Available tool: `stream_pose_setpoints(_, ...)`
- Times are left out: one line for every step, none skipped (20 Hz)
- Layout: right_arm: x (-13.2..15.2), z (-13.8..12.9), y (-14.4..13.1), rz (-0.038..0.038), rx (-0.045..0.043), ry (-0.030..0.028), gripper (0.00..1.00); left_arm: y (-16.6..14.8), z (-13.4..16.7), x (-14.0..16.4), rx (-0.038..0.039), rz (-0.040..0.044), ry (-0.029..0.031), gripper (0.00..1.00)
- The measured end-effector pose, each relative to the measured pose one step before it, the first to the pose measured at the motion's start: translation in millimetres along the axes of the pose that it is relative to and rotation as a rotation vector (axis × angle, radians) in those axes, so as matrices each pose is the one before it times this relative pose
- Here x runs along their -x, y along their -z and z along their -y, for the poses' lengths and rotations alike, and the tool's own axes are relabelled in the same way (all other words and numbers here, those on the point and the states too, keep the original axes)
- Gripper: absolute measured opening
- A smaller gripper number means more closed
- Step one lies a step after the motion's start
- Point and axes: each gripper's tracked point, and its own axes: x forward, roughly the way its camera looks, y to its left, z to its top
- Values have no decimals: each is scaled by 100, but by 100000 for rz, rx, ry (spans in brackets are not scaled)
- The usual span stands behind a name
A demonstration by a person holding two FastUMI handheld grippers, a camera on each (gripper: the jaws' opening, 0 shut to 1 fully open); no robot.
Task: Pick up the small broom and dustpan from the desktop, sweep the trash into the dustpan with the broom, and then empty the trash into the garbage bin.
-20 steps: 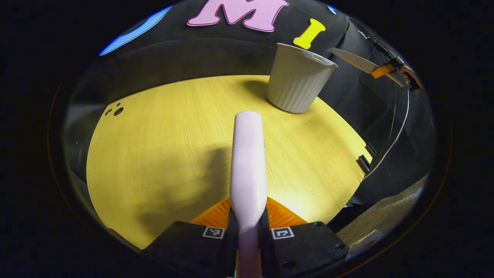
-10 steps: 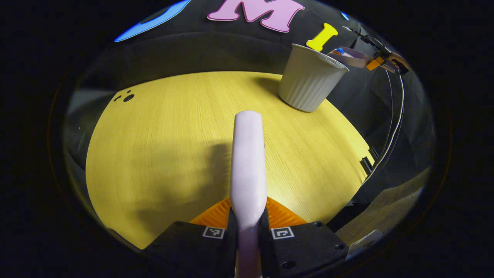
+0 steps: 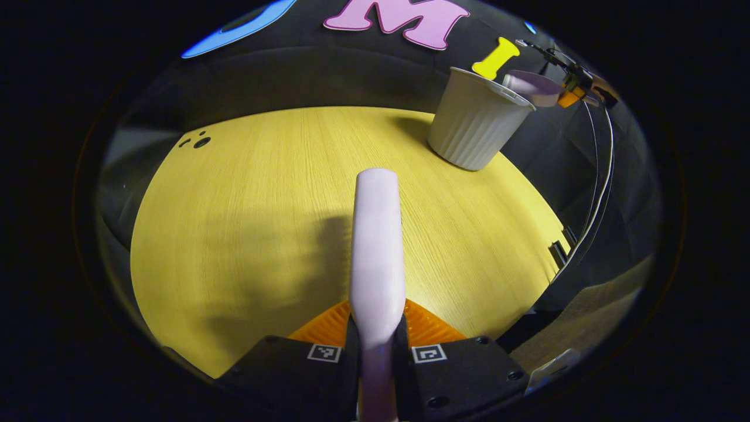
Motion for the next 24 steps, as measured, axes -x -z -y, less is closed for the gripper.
stream_pose_setpoints(-48,52,-19,1146,-938,-131,35,13,108,-94,-88,-116,-201,29)
stream_pose_setpoints(93,122,35,1723,-1174,168,39,-132,88,42,-44,-38,-223,29)
stream_pose_setpoints(349,172,68,2649,-1552,448,35,31,115,-54,-70,-5,-229,29)
stream_pose_setpoints(455,139,58,3181,-2593,62,35,-108,65,3,-40,90,-344,29)
stream_pose_setpoints(308,-21,56,2556,-2850,-662,35,-196,-41,32,-20,142,-330,29)
stream_pose_setpoints(477,-280,-77,3556,-3609,-1613,35,-219,61,9,109,180,-410,29)
stream_pose_setpoints(639,-380,24,3262,-3055,-1563,35,-57,89,-105,104,86,-228,29)
stream_pose_setpoints(713,-462,152,2762,-2614,-1521,35,-95,8,-90,134,-308,-267,29)
stream_pose_setpoints(775,-433,262,2425,-1696,-1653,35,38,53,35,48,-369,-411,29)
stream_pose_setpoints(663,-449,254,2386,-1698,-1594,35,-103,30,-109,-248,-212,-335,29)
stream_pose_setpoints(864,-654,329,2231,-2021,-2252,35,-53,28,-130,-404,-277,-489,29)
stream_pose_setpoints(465,-854,185,2202,-2473,-2743,35,-122,7,-132,-444,-278,-614,29)
stream_pose_setpoints(652,-1076,326,1583,-1891,-3062,35,-132,-7,-91,-389,-111,-685,29)
stream_pose_setpoints(633,-1247,749,1343,-1468,-3189,35,-138,-87,-109,-199,-217,-669,29)
stream_pose_setpoints(597,-1463,869,944,-626,-2702,35,-143,4,-145,-158,-243,-631,29)
stream_pose_setpoints(462,-1321,935,839,74,-2443,32,-132,-13,-86,-27,-203,-819,29)
stream_pose_setpoints(156,-1281,943,286,233,-2230,32,-68,-80,-129,-45,-423,-747,29)
stream_pose_setpoints(141,-1274,872,-27,351,-2252,32,-108,-29,-95,-51,-489,-819,29)
stream_pose_setpoints(15,-1306,980,-161,126,-2715,35,65,11,-122,-201,-576,-801,29)
stream_pose_setpoints(89,-1291,787,-229,-424,-2891,35,-82,-8,-14,-663,-452,-599,29)
stream_pose_setpoints(-324,-1521,770,-349,-519,-3147,35,-117,8,-176,-1024,-324,-676,29)
stream_pose_setpoints(-282,-1398,951,-644,-523,-3153,35,-171,-21,-81,-1109,-155,-558,29)
stream_pose_setpoints(-529,-1342,912,-837,-466,-2765,35,-52,-8,-155,-991,-275,-615,29)
stream_pose_setpoints(-547,-1214,895,-1378,-447,-2626,35,-104,13,-170,-905,-220,-682,29)
